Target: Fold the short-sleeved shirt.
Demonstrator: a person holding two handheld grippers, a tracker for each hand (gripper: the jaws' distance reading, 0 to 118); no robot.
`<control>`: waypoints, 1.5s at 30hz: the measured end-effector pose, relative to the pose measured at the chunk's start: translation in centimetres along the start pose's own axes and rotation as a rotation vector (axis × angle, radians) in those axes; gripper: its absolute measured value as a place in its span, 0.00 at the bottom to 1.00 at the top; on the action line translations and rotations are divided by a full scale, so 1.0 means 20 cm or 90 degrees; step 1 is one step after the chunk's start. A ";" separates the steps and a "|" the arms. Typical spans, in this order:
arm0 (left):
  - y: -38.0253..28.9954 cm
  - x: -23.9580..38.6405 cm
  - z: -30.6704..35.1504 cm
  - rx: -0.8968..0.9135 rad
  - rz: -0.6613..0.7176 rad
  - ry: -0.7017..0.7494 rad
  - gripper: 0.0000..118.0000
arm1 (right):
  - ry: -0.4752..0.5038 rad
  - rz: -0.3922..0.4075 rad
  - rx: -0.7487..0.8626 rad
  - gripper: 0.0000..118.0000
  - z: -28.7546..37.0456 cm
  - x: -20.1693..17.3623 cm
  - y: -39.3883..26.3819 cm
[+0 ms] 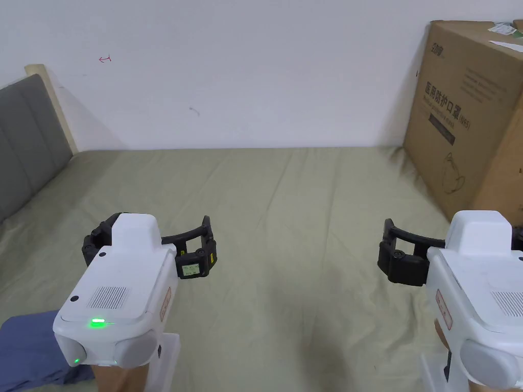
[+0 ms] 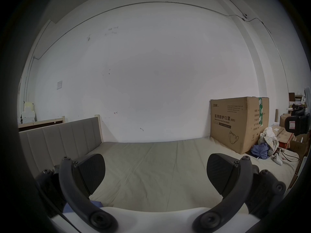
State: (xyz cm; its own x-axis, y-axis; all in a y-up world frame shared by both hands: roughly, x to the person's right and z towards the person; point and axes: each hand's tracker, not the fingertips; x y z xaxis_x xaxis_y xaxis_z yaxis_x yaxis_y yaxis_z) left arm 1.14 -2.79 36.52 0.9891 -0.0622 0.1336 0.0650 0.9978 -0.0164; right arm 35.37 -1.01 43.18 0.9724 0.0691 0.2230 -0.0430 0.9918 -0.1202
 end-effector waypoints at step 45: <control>0.02 -0.03 0.02 0.013 0.003 0.000 1.00 | -0.053 -0.157 -0.191 0.99 -0.10 0.02 0.08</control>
State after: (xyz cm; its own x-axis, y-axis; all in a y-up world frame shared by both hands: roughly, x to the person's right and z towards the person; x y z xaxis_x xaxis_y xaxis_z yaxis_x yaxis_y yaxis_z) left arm 0.50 -2.30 36.80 0.9894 -0.0581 0.1334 0.0582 0.9983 0.0033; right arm 36.11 0.30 41.07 0.9227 -0.1459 0.3569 0.2700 0.9052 -0.3282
